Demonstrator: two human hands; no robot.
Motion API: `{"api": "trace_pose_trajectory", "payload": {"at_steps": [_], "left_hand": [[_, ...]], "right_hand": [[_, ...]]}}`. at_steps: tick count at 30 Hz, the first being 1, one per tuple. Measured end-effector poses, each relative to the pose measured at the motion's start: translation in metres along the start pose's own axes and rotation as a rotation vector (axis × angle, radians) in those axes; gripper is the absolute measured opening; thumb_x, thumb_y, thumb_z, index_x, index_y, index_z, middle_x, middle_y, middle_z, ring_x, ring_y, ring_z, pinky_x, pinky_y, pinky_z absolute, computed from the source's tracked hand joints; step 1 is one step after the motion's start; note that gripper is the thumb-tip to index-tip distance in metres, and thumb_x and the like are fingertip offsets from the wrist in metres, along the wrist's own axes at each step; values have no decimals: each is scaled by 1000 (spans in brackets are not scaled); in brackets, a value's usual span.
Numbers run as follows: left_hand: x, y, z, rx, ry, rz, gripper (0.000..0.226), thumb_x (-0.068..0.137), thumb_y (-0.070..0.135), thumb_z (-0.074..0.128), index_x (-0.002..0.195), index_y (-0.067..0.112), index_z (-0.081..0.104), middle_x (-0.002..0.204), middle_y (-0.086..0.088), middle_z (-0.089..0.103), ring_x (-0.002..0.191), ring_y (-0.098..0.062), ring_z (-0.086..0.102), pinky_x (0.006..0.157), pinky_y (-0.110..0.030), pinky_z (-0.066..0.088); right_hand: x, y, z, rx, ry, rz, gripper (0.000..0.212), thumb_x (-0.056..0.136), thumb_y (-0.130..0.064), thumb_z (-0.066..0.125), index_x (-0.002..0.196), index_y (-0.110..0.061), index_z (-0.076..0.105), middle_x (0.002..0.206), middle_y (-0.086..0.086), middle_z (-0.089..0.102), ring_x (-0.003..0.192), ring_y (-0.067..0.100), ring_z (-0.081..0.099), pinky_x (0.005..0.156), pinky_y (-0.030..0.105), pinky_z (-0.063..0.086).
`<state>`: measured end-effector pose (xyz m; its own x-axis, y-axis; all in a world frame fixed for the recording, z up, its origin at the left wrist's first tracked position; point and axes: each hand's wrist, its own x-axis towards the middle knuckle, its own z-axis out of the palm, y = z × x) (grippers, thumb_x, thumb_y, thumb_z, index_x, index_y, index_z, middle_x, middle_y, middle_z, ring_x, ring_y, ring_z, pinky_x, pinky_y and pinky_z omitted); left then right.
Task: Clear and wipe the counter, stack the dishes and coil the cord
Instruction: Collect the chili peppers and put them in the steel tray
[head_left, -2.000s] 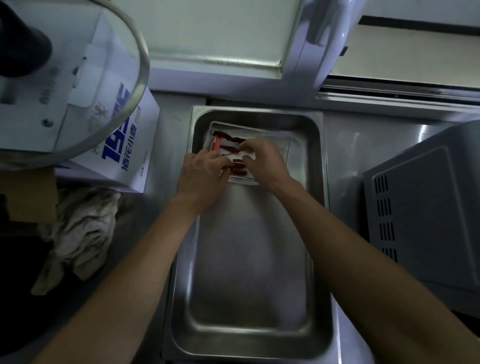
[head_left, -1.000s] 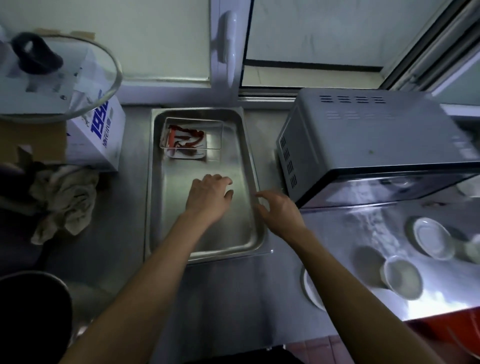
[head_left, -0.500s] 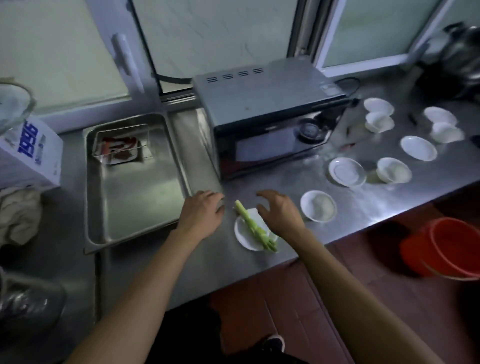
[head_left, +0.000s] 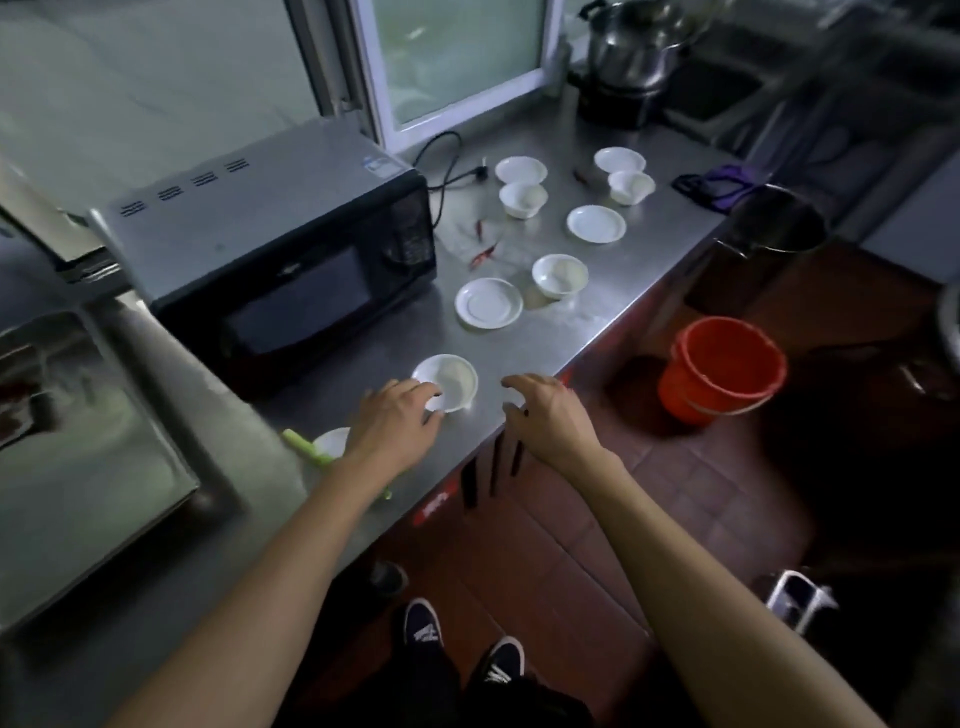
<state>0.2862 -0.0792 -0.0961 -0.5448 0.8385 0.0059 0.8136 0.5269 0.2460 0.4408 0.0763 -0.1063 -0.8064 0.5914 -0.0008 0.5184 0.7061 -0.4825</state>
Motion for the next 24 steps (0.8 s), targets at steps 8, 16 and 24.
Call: {"api": "trace_pose_trajectory", "payload": {"at_steps": [8,16,24], "left_hand": [[52,55,35,-124,-126,81,34,97,33,55,128,22,64,129,-3,64,122,-26,54,99,-43,37],[142,55,48,-167,-136,119,37,99,36,52,132,22,60,128,0,63,117,-24,56,98,-41,45],[223,24,45,-302,-56,71,35,87,35,56,111,14,70,103,-6,70,96,-33,63,81,-48,54]], "right_hand": [[-10,62,-14,-14,58,156,29,88,-24,52,113,-27,66,113,-3,68,101,30,62,78,41,52],[60,86,-32,-1,32,200,38,86,-20,59,124,-20,66,127,-1,66,115,26,60,94,43,49],[150,88,-50,-26,25,163,35,95,-27,59,129,-23,63,134,-5,62,119,20,58,99,39,46]]}}
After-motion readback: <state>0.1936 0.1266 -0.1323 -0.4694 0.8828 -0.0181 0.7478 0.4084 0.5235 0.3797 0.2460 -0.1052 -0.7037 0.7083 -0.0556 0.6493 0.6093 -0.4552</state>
